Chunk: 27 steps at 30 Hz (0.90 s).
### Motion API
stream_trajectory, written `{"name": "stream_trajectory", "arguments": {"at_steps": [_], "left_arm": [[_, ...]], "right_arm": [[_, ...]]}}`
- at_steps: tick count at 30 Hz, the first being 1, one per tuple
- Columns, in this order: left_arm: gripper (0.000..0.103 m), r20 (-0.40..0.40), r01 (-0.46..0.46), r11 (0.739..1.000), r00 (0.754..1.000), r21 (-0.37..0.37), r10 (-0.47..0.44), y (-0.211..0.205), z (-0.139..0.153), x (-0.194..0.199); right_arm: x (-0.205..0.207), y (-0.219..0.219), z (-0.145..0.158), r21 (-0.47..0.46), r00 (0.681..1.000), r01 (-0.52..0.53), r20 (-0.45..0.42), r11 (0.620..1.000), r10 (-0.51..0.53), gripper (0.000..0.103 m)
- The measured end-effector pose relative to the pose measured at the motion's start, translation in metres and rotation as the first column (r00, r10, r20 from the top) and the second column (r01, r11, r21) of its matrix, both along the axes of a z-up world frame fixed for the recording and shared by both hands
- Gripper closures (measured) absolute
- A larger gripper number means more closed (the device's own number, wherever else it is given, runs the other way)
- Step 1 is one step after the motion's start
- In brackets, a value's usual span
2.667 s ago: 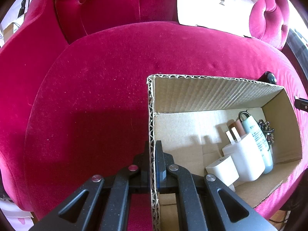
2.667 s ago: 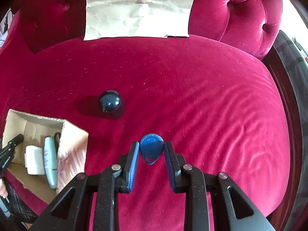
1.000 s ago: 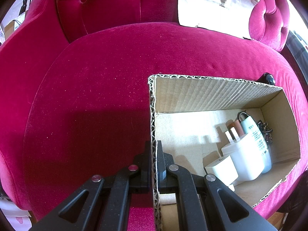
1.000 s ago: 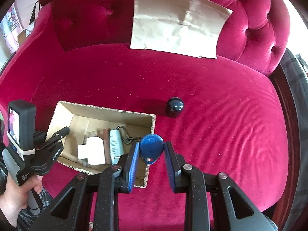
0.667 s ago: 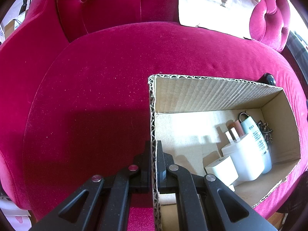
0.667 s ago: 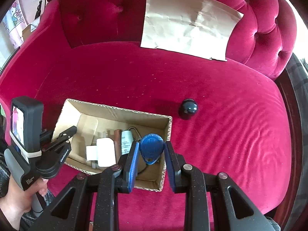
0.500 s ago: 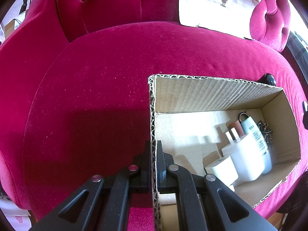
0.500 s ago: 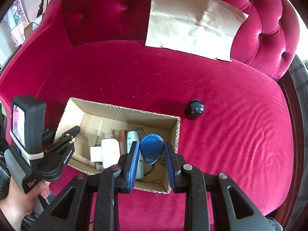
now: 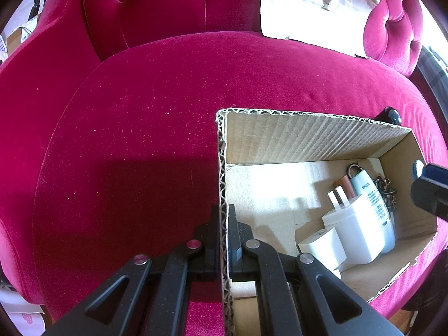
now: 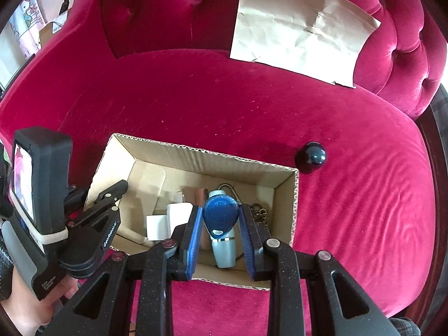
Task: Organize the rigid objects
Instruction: 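Carry the blue key fob with the right tool into the box, then open the right tool to drop the key fob in the box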
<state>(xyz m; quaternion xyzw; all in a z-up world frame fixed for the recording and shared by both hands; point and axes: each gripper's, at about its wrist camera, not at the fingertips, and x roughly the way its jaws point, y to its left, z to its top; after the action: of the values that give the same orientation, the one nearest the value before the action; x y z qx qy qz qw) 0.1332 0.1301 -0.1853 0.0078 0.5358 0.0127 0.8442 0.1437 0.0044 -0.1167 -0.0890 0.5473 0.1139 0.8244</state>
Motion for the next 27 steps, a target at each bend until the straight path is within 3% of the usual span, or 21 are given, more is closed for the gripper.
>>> {"name": "stream_trajectory", "arguments": {"at_steps": [22, 24, 26, 27], "left_arm": [[0.100, -0.001, 0.001, 1.000, 1.000, 0.001, -0.001, 0.001, 0.000, 0.001], [0.100, 0.000, 0.002, 1.000, 1.000, 0.001, -0.002, 0.001, 0.000, 0.001], [0.100, -0.001, 0.001, 1.000, 1.000, 0.000, -0.001, 0.001, 0.000, 0.001], [0.100, -0.001, 0.001, 1.000, 1.000, -0.001, -0.001, 0.001, 0.001, 0.001]], "right_arm": [[0.000, 0.011, -0.011, 0.012, 1.000, -0.005, -0.013, 1.000, 0.005, 0.074], [0.000, 0.011, -0.010, 0.008, 1.000, -0.003, -0.009, 1.000, 0.003, 0.069], [-0.001, 0.010, -0.008, 0.008, 1.000, 0.001, 0.003, 1.000, -0.001, 0.051], [-0.001, 0.010, -0.006, 0.008, 1.000, 0.006, 0.011, 1.000, -0.006, 0.049]]}}
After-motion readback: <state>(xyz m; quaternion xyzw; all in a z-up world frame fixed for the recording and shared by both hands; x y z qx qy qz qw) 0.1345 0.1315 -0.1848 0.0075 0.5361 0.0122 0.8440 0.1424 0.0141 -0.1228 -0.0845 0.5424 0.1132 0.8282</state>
